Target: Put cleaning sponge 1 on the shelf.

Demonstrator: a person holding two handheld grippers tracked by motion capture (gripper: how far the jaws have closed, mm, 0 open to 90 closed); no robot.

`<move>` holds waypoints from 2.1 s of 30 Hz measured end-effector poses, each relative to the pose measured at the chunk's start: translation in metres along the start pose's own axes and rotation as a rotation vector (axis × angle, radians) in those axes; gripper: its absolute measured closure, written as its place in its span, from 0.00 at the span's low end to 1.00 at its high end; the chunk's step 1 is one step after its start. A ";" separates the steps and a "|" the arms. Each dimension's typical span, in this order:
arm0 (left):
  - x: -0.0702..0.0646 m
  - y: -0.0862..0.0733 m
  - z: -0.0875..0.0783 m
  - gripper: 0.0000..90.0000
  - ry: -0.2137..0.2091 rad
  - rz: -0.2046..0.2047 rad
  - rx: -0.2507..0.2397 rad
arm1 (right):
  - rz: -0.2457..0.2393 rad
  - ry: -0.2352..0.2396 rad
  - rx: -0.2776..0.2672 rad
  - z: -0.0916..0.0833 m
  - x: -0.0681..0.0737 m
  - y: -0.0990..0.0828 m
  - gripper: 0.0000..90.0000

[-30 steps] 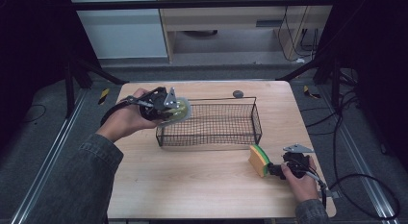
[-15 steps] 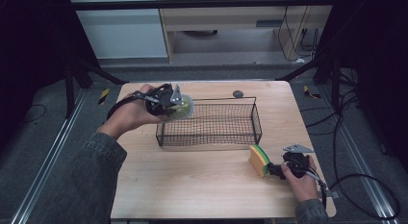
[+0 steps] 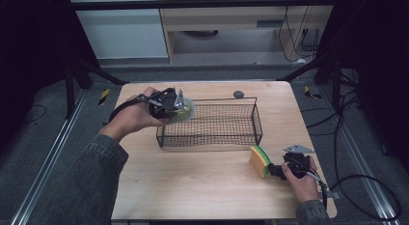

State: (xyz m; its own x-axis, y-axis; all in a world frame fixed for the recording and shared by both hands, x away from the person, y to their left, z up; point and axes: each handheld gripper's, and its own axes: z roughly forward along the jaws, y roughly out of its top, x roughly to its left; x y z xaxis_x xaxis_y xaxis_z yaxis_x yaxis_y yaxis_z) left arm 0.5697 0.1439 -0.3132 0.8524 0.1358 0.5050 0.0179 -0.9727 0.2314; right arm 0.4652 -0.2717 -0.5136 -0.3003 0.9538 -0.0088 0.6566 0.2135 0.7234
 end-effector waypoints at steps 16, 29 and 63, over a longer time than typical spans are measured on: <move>-0.009 0.002 0.023 0.78 -0.021 0.011 0.009 | 0.008 0.002 0.000 0.001 0.001 0.002 0.01; -0.015 -0.001 0.048 0.78 -0.063 0.009 0.034 | 0.007 0.004 0.001 0.001 0.001 0.002 0.01; -0.023 -0.010 0.082 0.78 -0.128 -0.043 0.052 | -0.001 0.005 0.000 0.002 0.000 0.002 0.01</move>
State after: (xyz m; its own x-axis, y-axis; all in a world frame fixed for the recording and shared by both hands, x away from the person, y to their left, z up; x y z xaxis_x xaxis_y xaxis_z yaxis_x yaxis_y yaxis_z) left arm 0.5923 0.1351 -0.3952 0.9101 0.1554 0.3842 0.0800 -0.9754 0.2052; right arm 0.4678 -0.2707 -0.5135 -0.3046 0.9524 -0.0058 0.6562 0.2143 0.7236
